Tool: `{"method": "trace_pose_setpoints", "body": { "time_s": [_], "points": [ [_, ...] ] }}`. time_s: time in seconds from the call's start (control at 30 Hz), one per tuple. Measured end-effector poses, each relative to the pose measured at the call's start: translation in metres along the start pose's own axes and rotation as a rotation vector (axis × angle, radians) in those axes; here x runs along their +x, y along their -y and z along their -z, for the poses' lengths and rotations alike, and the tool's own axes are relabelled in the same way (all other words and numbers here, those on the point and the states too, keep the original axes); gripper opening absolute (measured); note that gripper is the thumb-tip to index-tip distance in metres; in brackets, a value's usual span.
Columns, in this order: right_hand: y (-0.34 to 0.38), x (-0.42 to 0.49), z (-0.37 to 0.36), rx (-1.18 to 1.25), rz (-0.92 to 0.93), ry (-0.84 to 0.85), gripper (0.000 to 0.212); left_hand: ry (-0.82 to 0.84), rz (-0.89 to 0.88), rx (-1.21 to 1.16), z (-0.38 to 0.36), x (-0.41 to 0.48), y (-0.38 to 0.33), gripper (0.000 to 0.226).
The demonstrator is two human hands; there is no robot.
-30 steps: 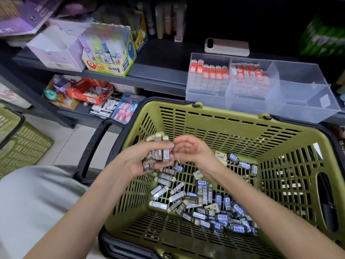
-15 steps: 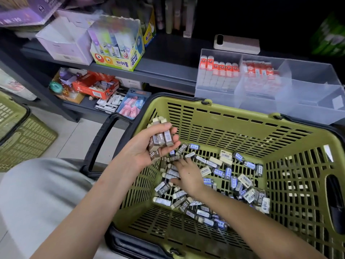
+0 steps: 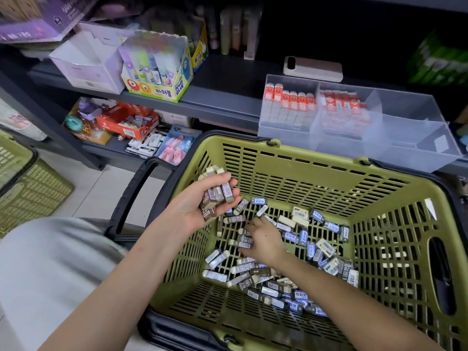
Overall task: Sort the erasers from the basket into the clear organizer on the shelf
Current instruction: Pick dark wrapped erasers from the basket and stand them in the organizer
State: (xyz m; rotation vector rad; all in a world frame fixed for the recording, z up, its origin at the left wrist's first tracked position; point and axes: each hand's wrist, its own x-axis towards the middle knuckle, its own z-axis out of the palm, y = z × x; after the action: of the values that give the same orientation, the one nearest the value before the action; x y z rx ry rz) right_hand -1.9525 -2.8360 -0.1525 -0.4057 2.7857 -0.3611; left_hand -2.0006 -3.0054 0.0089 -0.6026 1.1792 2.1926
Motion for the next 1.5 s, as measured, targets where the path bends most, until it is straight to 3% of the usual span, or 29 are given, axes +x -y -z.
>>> {"method": "trace_pose_setpoints", "body": {
  "time_s": [0.1, 0.13, 0.23, 0.33, 0.4, 0.47, 0.57, 0.67, 0.77, 0.9, 0.97, 1.1, 1.2, 1.3, 1.5],
  "points": [
    [0.005, -0.012, 0.021, 0.208, -0.114, -0.090, 0.063, -0.039, -0.024, 0.031, 0.001, 0.001, 0.005, 0.004],
    [0.008, -0.016, 0.032, 0.289, -0.146, -0.135, 0.062, -0.054, -0.031, 0.044, 0.001, 0.001, 0.007, 0.015],
    [0.017, -0.032, 0.080, 0.589, -0.211, -0.298, 0.033, -0.081, -0.039, 0.038, -0.001, 0.004, 0.010, 0.038],
    [0.024, -0.040, 0.131, 0.844, -0.250, -0.474, 0.025, -0.081, -0.049, -0.035, -0.009, 0.007, 0.012, 0.044],
    [0.029, -0.040, 0.162, 0.841, -0.265, -0.601, 0.031, -0.038, -0.058, -0.073, -0.023, 0.009, 0.014, 0.054],
    [0.033, -0.038, 0.184, 0.690, -0.267, -0.665, 0.038, 0.069, -0.079, -0.044, -0.040, 0.010, 0.015, 0.061],
    [0.038, -0.035, 0.202, 0.543, -0.241, -0.638, 0.038, 0.199, -0.144, 0.026, -0.066, 0.010, 0.013, 0.058],
    [0.039, -0.038, 0.212, 0.529, -0.185, -0.562, 0.035, 0.194, -0.160, 0.014, -0.078, 0.013, 0.010, 0.058],
    [0.035, -0.045, 0.223, 0.662, -0.133, -0.433, 0.040, 0.155, -0.136, 0.039, -0.081, 0.016, 0.007, 0.054],
    [0.020, -0.042, 0.239, 0.833, -0.168, -0.355, 0.018, 0.110, -0.160, 0.071, -0.082, 0.019, 0.003, 0.052],
    [0.014, -0.038, 0.246, 0.832, -0.195, -0.332, 0.019, 0.143, -0.169, 0.096, -0.081, 0.019, 0.000, 0.050],
    [0.005, -0.025, 0.265, 1.079, -0.157, -0.202, 0.022, 0.210, -0.203, 0.108, -0.084, 0.023, -0.017, 0.044],
    [-0.008, 0.000, 0.287, 1.172, -0.176, -0.388, 0.028, 0.210, -0.245, 0.061, -0.086, 0.028, -0.036, 0.045],
    [-0.014, 0.032, 0.293, 1.071, -0.231, -0.456, 0.022, 0.199, -0.303, 0.023, -0.087, 0.035, -0.055, 0.039],
    [-0.011, 0.077, 0.263, 0.790, -0.367, -0.239, 0.020, 0.125, -0.325, -0.102, -0.078, 0.054, -0.077, 0.034]
  ]
}}
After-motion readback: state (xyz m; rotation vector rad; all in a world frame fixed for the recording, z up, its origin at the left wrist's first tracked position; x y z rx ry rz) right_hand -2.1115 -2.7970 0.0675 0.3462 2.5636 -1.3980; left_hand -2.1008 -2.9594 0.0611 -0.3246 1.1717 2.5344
